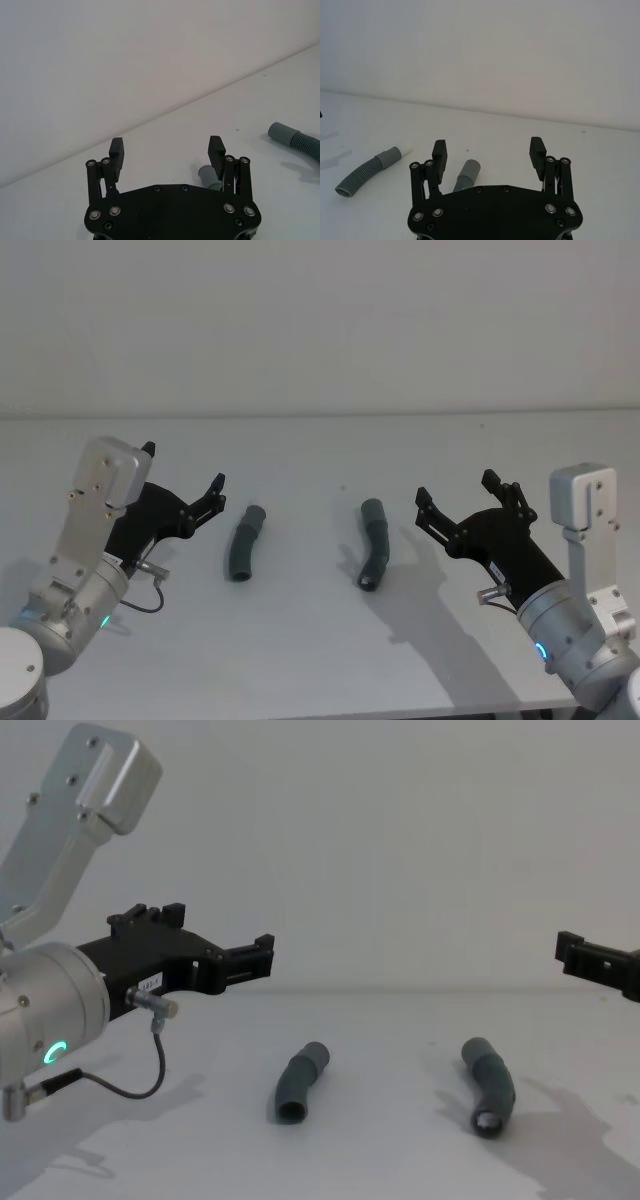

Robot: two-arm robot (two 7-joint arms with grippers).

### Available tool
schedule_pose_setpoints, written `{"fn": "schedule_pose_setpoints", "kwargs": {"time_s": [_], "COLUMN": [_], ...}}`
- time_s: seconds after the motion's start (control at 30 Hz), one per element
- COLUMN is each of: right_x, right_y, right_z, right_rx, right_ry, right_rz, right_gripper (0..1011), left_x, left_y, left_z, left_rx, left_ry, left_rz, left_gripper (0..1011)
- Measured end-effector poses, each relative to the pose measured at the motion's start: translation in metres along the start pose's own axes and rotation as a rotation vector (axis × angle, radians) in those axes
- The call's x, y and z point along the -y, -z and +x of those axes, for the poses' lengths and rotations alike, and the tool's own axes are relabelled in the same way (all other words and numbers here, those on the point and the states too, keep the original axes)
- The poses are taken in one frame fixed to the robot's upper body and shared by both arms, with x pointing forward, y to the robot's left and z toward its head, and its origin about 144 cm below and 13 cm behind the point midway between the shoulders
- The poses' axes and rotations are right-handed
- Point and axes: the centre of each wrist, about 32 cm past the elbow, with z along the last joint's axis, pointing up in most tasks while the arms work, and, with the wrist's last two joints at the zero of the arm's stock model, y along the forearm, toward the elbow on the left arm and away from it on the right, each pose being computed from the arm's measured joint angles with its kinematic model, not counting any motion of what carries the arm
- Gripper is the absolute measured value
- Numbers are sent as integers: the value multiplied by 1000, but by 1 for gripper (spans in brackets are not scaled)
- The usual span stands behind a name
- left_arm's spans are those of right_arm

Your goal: Use both hands to pick up one end of the pipe from the table, align the ends, and insert them.

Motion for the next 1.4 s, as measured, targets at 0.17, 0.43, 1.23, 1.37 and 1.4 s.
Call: {"fn": "schedule_pose_setpoints", "kwargs": {"time_s": [0.17, 0.43, 1.23, 1.37, 1.4], "right_x": [0, 0, 0, 0, 0], "right_y": [0, 0, 0, 0, 0], "right_z": [0, 0, 0, 0, 0], "right_rx": [0, 0, 0, 0, 0], "right_ry": [0, 0, 0, 0, 0], "right_rz": [0, 0, 0, 0, 0], "right_gripper": [1001, 1001, 1001, 1001, 1001], "left_x": [0, 0, 0, 0, 0], "left_y": [0, 0, 0, 0, 0], "left_z": [0, 0, 0, 0, 0], "left_rx": [0, 0, 0, 0, 0], "left_ry": [0, 0, 0, 0, 0], "left_rz": [0, 0, 0, 0, 0], "left_gripper": [1002, 1002, 1002, 1002, 1002]}}
